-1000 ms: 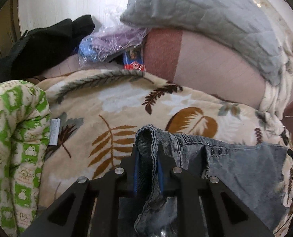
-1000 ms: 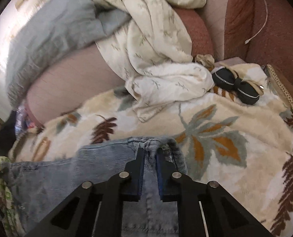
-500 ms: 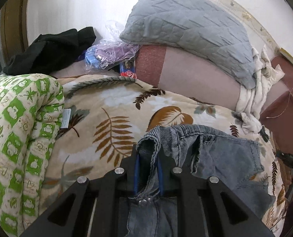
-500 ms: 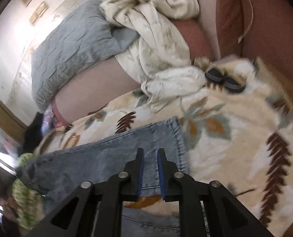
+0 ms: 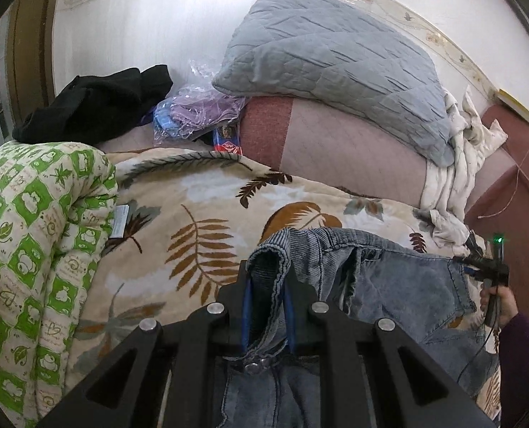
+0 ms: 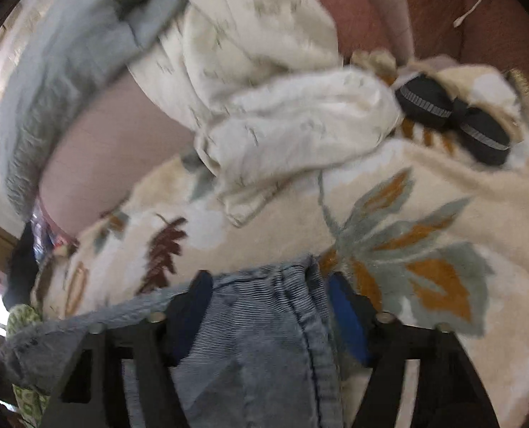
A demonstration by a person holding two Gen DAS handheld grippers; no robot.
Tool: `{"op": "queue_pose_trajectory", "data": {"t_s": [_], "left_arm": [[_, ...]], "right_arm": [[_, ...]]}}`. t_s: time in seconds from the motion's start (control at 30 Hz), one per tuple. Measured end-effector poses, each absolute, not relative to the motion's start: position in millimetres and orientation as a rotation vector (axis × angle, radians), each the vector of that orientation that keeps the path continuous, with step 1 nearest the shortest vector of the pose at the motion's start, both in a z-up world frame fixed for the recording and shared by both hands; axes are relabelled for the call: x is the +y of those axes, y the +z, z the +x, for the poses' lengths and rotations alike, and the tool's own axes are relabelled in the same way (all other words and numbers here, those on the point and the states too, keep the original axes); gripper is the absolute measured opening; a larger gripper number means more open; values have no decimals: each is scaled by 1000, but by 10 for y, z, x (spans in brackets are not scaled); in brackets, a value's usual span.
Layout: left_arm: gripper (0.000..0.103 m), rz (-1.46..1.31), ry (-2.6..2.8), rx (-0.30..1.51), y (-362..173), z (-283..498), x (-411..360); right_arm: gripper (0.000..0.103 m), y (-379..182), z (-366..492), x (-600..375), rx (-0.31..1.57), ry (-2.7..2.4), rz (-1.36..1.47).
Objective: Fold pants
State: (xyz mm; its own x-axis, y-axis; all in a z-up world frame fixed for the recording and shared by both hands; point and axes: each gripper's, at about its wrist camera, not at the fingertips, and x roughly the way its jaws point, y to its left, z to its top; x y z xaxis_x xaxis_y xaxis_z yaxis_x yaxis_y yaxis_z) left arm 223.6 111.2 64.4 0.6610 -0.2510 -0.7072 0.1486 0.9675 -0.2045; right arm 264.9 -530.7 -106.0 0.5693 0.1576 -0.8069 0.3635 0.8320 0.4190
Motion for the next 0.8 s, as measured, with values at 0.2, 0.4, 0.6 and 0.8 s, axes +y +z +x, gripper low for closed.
{"op": "queue_pose_trajectory", "data": {"t_s": [0.2,0.4,0.6,0.8], "left_arm": [[16,-140,-227,815,689,2168,1103],[16,-188,-233,806,752,1947,1242],[16,-243,-250,788,711,1537,1447],[16,-296,-259,806,476,895,1667]], "right_arm": [[19,-961,2550,-5211,947,-109,513],[17,-281,2095,-5169,762,-84,520],[17,84,1378,-5265,646,-97,535],[17,43,496,-5234,622,-93,575]]}}
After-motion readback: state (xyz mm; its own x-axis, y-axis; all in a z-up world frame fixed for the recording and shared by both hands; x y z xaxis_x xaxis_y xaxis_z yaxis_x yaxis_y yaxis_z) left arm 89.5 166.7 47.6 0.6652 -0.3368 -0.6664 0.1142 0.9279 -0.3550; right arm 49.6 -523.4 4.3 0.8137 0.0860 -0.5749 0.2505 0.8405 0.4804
